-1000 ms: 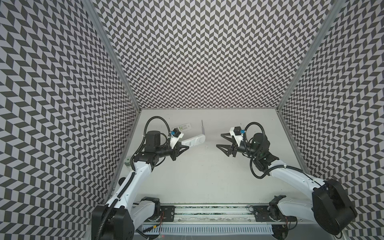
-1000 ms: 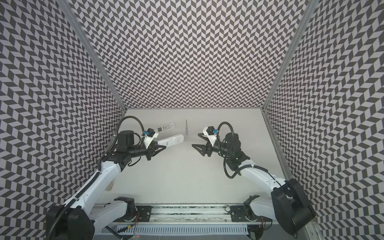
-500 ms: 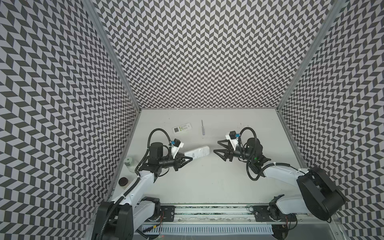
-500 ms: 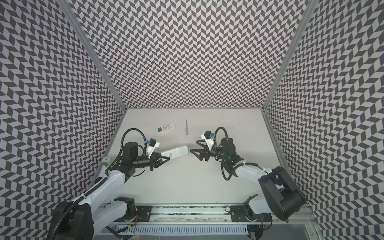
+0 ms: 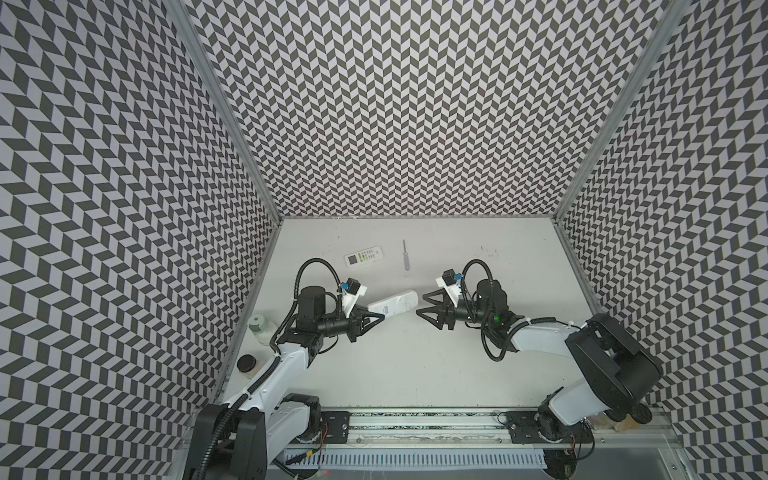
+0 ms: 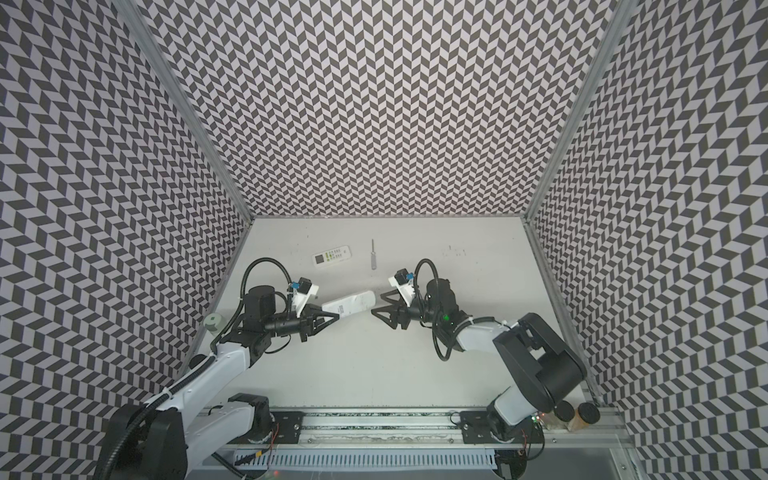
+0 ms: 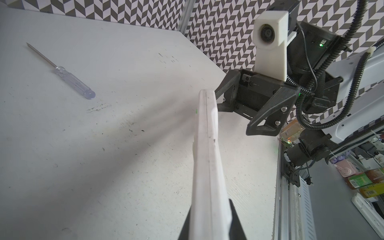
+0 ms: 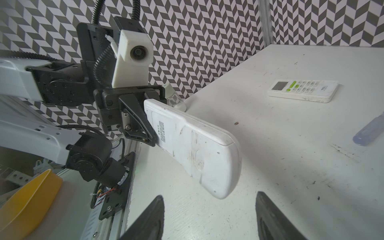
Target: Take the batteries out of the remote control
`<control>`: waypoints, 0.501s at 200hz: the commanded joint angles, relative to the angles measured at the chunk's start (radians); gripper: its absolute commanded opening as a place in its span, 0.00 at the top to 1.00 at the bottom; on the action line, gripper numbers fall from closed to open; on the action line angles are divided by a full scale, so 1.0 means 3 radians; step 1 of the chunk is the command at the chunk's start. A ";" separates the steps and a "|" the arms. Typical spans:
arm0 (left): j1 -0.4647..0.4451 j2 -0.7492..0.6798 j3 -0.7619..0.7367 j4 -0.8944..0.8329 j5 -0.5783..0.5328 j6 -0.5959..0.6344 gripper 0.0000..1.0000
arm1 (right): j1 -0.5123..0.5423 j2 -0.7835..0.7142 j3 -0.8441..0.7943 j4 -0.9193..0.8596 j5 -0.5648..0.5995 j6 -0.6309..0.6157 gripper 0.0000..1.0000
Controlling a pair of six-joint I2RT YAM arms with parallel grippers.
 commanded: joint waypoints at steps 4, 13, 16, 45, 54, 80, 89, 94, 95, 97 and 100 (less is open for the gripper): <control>0.0004 -0.0059 0.0028 0.0104 0.0046 -0.0013 1.00 | 0.0044 0.0074 0.0172 0.0281 -0.0024 0.0103 0.37; 0.0006 -0.0066 0.0010 0.0123 0.0037 -0.0018 1.00 | 0.0051 0.0096 0.0189 0.0320 -0.0013 0.0102 0.37; 0.0006 -0.0064 -0.0001 0.0127 0.0034 -0.0019 1.00 | 0.0053 0.0112 0.0198 0.0325 -0.0011 0.0103 0.38; 0.0004 -0.0060 0.0021 0.0124 0.0047 -0.0018 1.00 | 0.0067 0.0257 0.0293 0.0345 -0.0064 0.0153 0.47; 0.0022 -0.0056 0.0028 0.0124 0.0049 -0.0011 1.00 | 0.0075 0.0262 0.0278 0.0398 -0.0046 0.0163 0.48; 0.0025 -0.0049 0.0036 0.0099 0.0042 0.0002 1.00 | 0.0087 0.0332 0.0321 0.0325 0.0006 0.0082 0.50; 0.0030 -0.0043 0.0051 0.0099 0.0053 -0.0006 1.00 | 0.0095 0.0354 0.0357 0.0263 0.0024 0.0083 0.51; 0.0032 -0.0038 0.0059 0.0103 0.0062 -0.0015 1.00 | 0.0106 0.0360 0.0366 0.0265 0.0034 0.0097 0.51; 0.0037 -0.0038 0.0060 0.0106 0.0064 -0.0019 1.00 | 0.0109 0.0360 0.0365 0.0268 0.0034 0.0098 0.51; 0.0038 -0.0036 0.0058 0.0113 0.0070 -0.0026 1.00 | 0.0114 0.0362 0.0361 0.0277 0.0031 0.0102 0.51; 0.0043 -0.0034 0.0057 0.0123 0.0076 -0.0039 1.00 | 0.0119 0.0365 0.0364 0.0285 0.0034 0.0108 0.51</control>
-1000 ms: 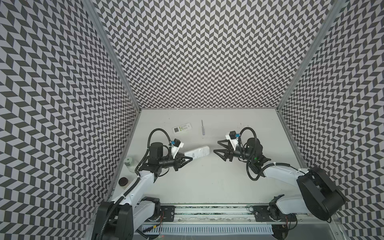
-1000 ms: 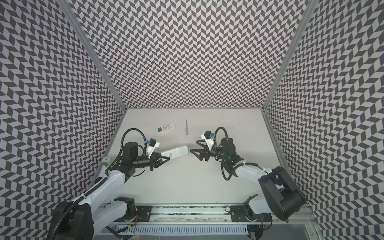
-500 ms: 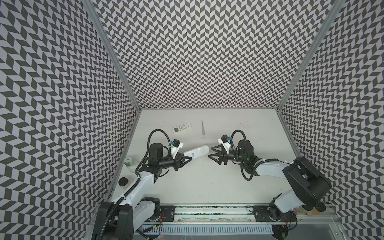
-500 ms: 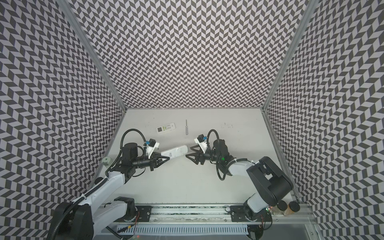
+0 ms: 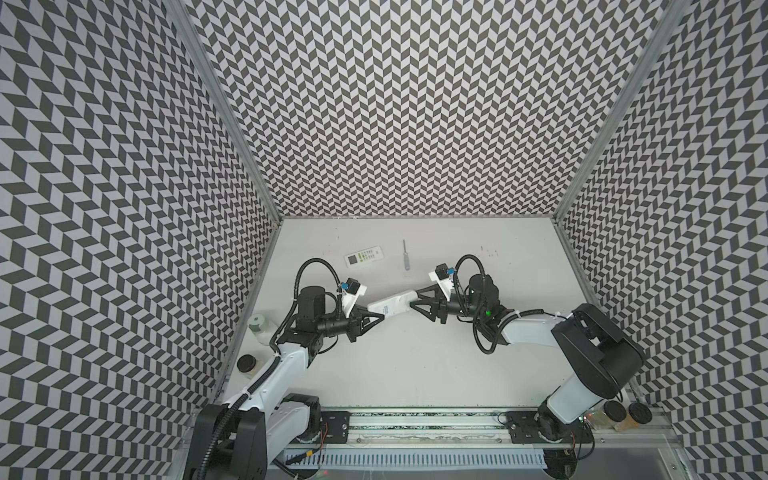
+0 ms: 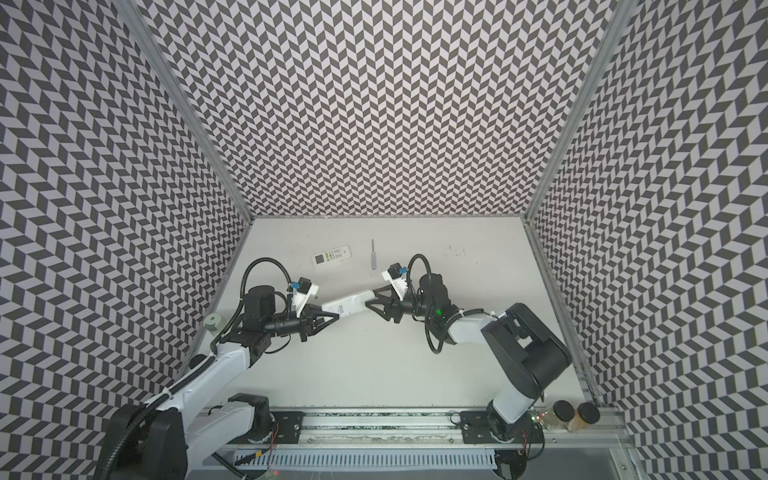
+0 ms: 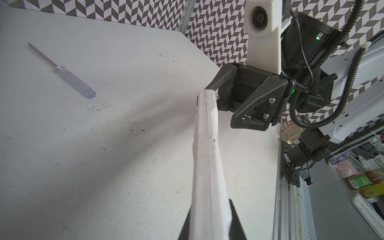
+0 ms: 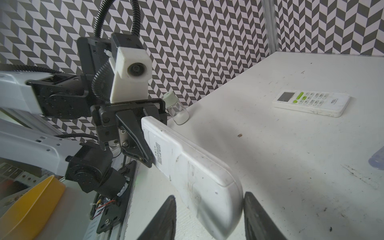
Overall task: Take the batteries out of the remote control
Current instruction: 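Pinch the battery cover with the right gripper and slide it off the remote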
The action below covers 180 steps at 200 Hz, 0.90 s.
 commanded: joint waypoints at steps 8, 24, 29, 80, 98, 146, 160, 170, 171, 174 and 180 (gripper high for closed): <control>0.0037 -0.0033 0.0046 0.0146 0.0071 -0.0052 1.00 | 0.0073 0.0069 0.0093 0.0147 0.0030 0.0006 0.51; 0.0032 -0.0027 0.0035 0.0165 0.0080 -0.0059 1.00 | 0.0093 0.0111 0.0103 0.0154 0.0044 0.0023 0.52; 0.0029 -0.0026 0.0045 0.0161 0.0081 -0.0056 1.00 | 0.0093 0.0118 0.0106 0.0152 0.0062 0.0039 0.53; 0.0038 -0.0020 0.0082 0.0132 0.0075 -0.0026 1.00 | 0.0127 0.0111 0.0130 0.0044 0.0215 0.0073 0.61; 0.0051 -0.0026 0.0094 0.0137 0.0080 -0.0030 1.00 | 0.0156 0.0098 0.0168 0.0000 0.0291 0.0093 0.61; 0.0052 -0.0049 0.0093 0.0156 0.0063 -0.0048 1.00 | 0.0201 0.0110 0.0211 -0.0137 0.0421 0.0035 0.66; 0.0054 -0.0049 0.0068 0.0170 0.0053 -0.0041 1.00 | 0.0201 0.0090 0.0198 -0.0196 0.0455 -0.0035 0.73; 0.0041 -0.0047 0.0064 0.0142 0.0052 -0.0015 1.00 | 0.0201 0.0088 0.0225 -0.0292 0.0457 -0.0112 0.78; 0.0040 -0.0051 0.0066 0.0141 0.0051 -0.0012 1.00 | 0.0201 0.0085 0.0227 -0.0304 0.0456 -0.0117 0.78; 0.0035 -0.0050 0.0069 0.0133 0.0057 -0.0006 1.00 | 0.0197 0.0083 0.0237 -0.0334 0.0460 -0.0131 0.79; 0.0041 -0.0048 0.0079 0.0125 0.0063 -0.0009 1.00 | 0.0196 0.0071 0.0258 -0.0397 0.0466 -0.0142 0.79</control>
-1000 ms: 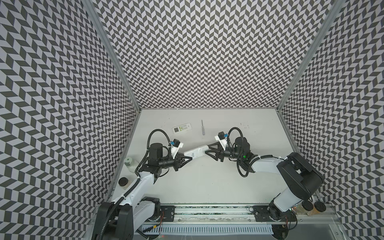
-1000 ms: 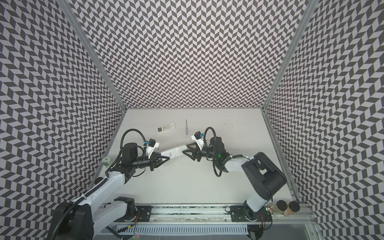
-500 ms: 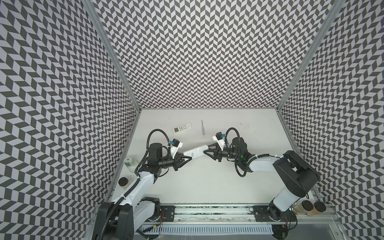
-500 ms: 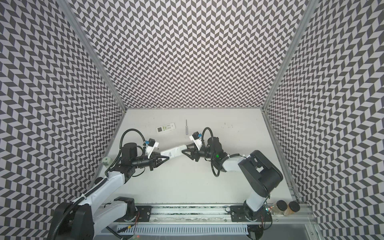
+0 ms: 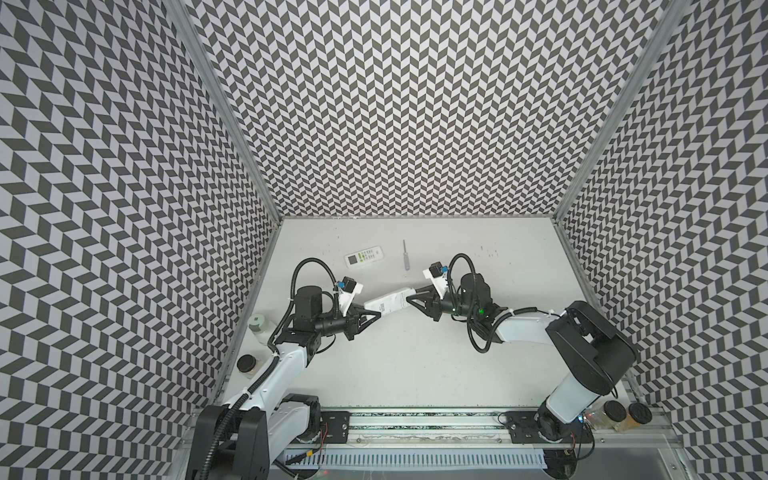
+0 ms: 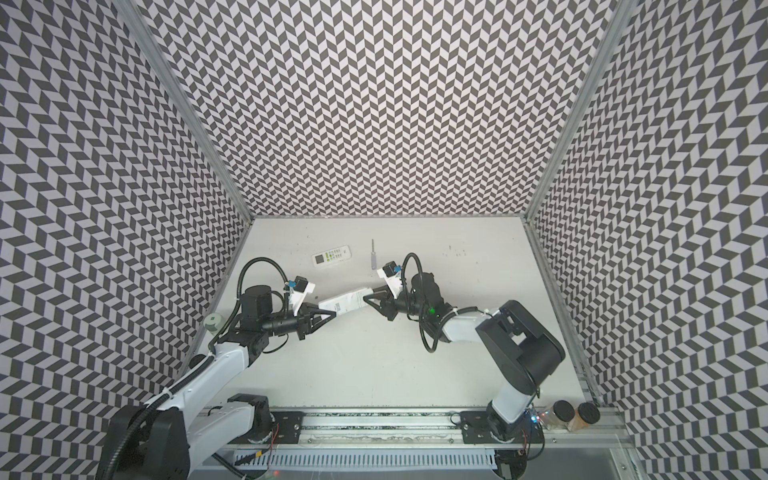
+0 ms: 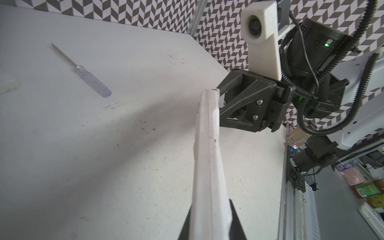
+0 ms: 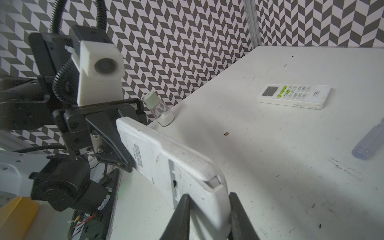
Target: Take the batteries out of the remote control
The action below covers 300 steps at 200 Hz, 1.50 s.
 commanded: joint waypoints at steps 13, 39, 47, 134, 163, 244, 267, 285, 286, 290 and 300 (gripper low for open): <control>-0.0032 -0.0043 0.0082 0.0169 0.0113 0.0002 1.00 | 0.0075 -0.0081 0.0098 -0.0195 0.0020 -0.0153 0.78; -0.0057 -0.0034 0.0060 0.0138 0.0046 0.0058 1.00 | 0.0075 -0.0150 0.0080 -0.0223 -0.0105 -0.0162 0.69; -0.0055 -0.0038 0.0074 0.0129 0.0047 0.0054 1.00 | 0.0079 -0.0177 0.0088 -0.0272 -0.0139 -0.0168 0.69; -0.0054 -0.0043 0.0055 0.0154 -0.0037 0.0064 1.00 | 0.0083 -0.0389 0.0016 -0.0400 -0.0280 -0.0192 0.83; -0.0031 -0.0053 0.0067 0.0183 -0.0023 0.0018 1.00 | 0.0085 -0.0344 0.0053 -0.0358 -0.0369 -0.0117 0.94; -0.0115 0.0017 0.0113 0.0062 -0.0037 -0.0011 1.00 | -0.0013 -0.0598 -0.0065 -0.0784 -0.0241 -0.0391 0.96; -0.0154 0.0095 0.0151 0.0070 -0.0050 -0.0091 1.00 | -0.0112 -0.0802 -0.0246 -0.0710 -0.0220 -0.0355 0.93; -0.0195 0.0173 0.0167 0.0072 -0.0083 -0.0151 1.00 | -0.0219 -0.0936 -0.0323 -0.0812 -0.0127 -0.0420 0.88; -0.0194 0.0177 0.0173 0.0074 -0.0078 -0.0155 1.00 | -0.0226 -0.0945 -0.0327 -0.0822 -0.0114 -0.0419 0.87; -0.0193 0.0197 0.0176 0.0081 -0.0071 -0.0165 1.00 | -0.0250 -0.0978 -0.0346 -0.0844 -0.0062 -0.0416 0.86; -0.0179 0.0250 0.0206 0.0099 -0.0103 -0.0207 1.00 | -0.0321 -0.1077 -0.0403 -0.0863 0.0056 -0.0382 0.84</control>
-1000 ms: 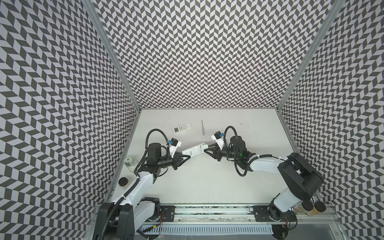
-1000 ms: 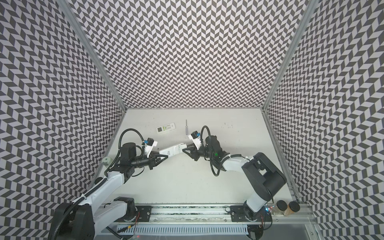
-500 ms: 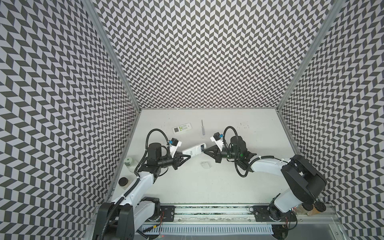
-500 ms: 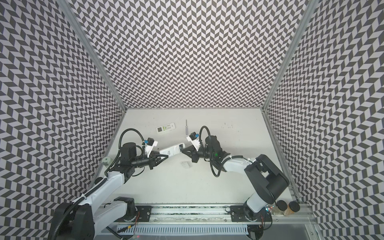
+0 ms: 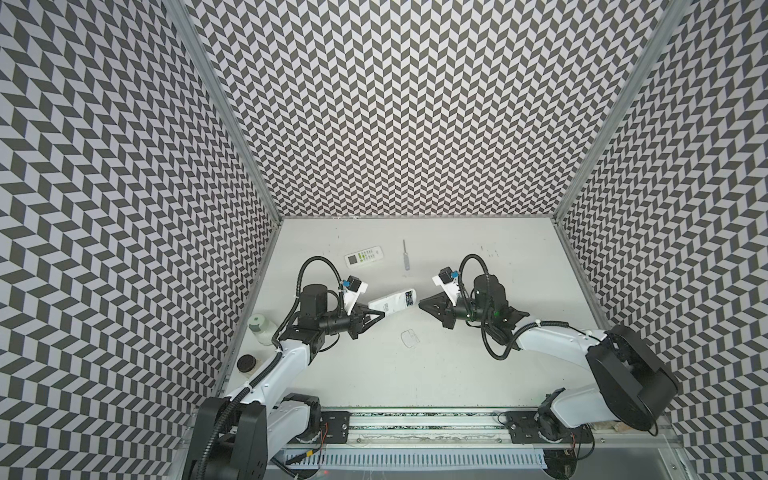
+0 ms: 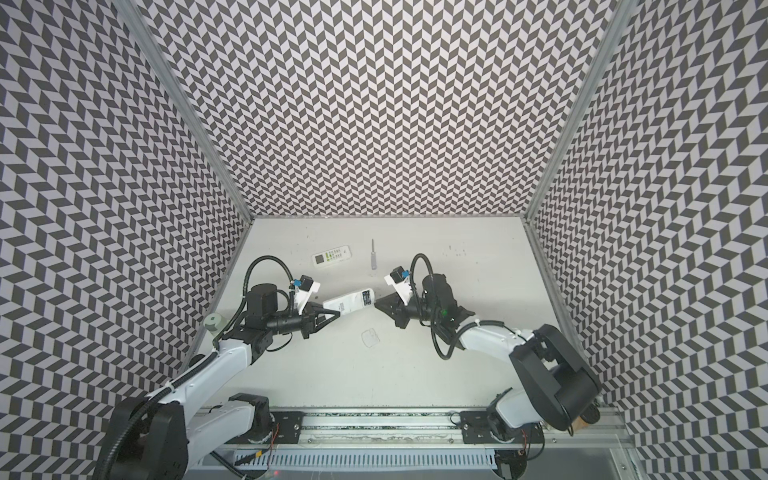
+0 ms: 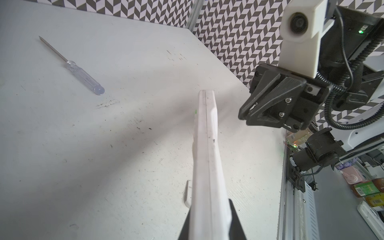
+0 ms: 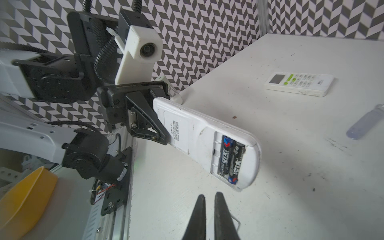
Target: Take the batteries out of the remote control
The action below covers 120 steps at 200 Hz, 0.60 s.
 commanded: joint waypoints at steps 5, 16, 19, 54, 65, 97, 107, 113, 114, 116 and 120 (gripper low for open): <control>0.0004 0.0105 0.0151 0.0069 -0.0003 -0.0146 1.00 | -0.0169 -0.0266 -0.0144 0.0002 0.0274 -0.0027 0.84; 0.0022 0.0146 0.0186 0.0078 -0.0015 -0.0157 1.00 | -0.0231 -0.0384 -0.0233 0.0038 0.0386 -0.0023 0.81; 0.0016 0.0157 0.0194 0.0078 -0.0021 -0.0157 1.00 | -0.0243 -0.0419 -0.0253 0.0040 0.0430 -0.0027 0.79; -0.0055 0.0440 0.0428 -0.0143 0.0051 -0.0138 1.00 | -0.0380 -0.0798 -0.0364 -0.0220 0.0998 -0.0057 0.61; -0.0069 0.0562 0.0482 -0.0179 0.0032 -0.0127 1.00 | -0.0412 -0.0936 -0.0439 -0.0269 0.1222 -0.0022 0.55; -0.0171 0.1023 0.0782 -0.0379 0.0014 -0.0151 1.00 | -0.0573 -0.1391 -0.0688 -0.0356 0.1552 0.0034 0.40; -0.0191 0.1186 0.0924 -0.0484 0.0029 -0.0118 1.00 | -0.0616 -0.1514 -0.0730 -0.0404 0.1623 0.0076 0.35; -0.0196 0.1271 0.0986 -0.0517 0.0011 -0.0123 1.00 | -0.0631 -0.1574 -0.0753 -0.0428 0.1670 0.0086 0.33; -0.0197 0.1283 0.0996 -0.0521 0.0007 -0.0125 1.00 | -0.0633 -0.1585 -0.0756 -0.0432 0.1680 0.0090 0.33; -0.0198 0.1316 0.1012 -0.0524 0.0001 -0.0126 1.00 | -0.0638 -0.1604 -0.0761 -0.0441 0.1694 0.0090 0.32; -0.0209 0.1367 0.1045 -0.0541 -0.0022 -0.0133 1.00 | -0.0644 -0.1635 -0.0772 -0.0458 0.1730 0.0091 0.31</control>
